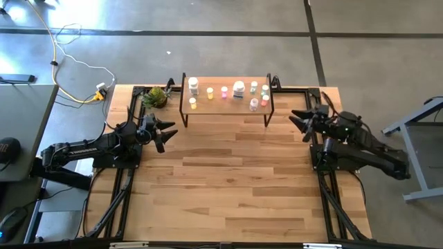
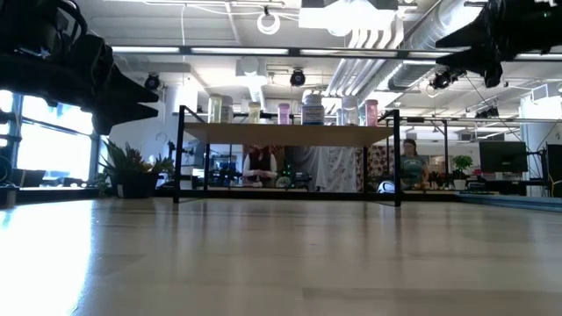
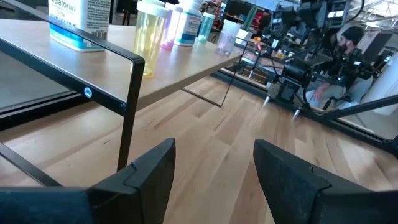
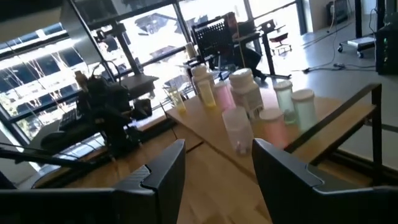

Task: Pick and place medicine bottles onto shelf by color
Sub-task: Return to Home Position

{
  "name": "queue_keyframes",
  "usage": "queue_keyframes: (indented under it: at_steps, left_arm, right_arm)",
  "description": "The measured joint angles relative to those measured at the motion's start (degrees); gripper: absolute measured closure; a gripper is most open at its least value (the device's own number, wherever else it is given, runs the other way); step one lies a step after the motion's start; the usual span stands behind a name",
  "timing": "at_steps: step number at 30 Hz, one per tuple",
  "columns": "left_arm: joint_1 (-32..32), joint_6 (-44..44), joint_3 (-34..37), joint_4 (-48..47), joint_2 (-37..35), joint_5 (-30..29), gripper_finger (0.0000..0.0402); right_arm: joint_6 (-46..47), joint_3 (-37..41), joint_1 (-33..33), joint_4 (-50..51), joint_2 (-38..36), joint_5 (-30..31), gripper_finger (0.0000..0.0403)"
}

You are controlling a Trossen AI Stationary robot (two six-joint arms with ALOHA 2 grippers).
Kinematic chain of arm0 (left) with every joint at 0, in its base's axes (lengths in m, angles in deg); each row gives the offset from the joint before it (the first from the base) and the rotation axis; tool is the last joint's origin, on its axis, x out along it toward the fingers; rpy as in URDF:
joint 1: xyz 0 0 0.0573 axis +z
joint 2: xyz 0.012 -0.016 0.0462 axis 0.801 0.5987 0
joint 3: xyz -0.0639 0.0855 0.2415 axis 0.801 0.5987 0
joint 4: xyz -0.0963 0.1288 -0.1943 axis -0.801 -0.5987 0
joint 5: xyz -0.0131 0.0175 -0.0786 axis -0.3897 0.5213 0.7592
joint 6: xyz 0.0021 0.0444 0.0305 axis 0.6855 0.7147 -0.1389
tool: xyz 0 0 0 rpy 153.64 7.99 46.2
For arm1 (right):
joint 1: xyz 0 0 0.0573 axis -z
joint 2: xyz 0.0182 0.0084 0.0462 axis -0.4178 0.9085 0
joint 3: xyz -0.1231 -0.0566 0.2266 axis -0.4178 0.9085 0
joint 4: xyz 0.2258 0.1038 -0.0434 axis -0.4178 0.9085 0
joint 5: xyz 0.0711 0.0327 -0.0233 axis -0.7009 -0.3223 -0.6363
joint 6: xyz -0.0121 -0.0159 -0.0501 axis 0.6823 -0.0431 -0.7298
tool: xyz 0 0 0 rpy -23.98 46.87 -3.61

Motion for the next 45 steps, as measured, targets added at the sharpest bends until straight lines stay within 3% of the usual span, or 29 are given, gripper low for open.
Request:
queue_keyframes:
  at_steps: [9,16,29,45]
  left_arm:
    - [0.0,0.0,0.0,0.0,0.0,0.1,0.0195]
    - [0.0,0.0,0.0,0.0,0.0,0.1,0.0195]
    - [0.0,0.0,0.0,0.0,0.0,0.0,0.0195]
    - [0.0,0.0,0.0,0.0,0.0,0.0,0.0195]
  right_arm:
    - [0.1,6.7,0.0,3.0,-0.6,0.0,0.0227]
    - [5.3,10.7,0.0,4.2,-0.7,0.1,0.0227]
    - [12.2,11.4,-0.3,7.4,-0.6,2.7,0.0227]
    - [12.4,11.4,-0.3,7.7,-0.6,2.7,0.0227]
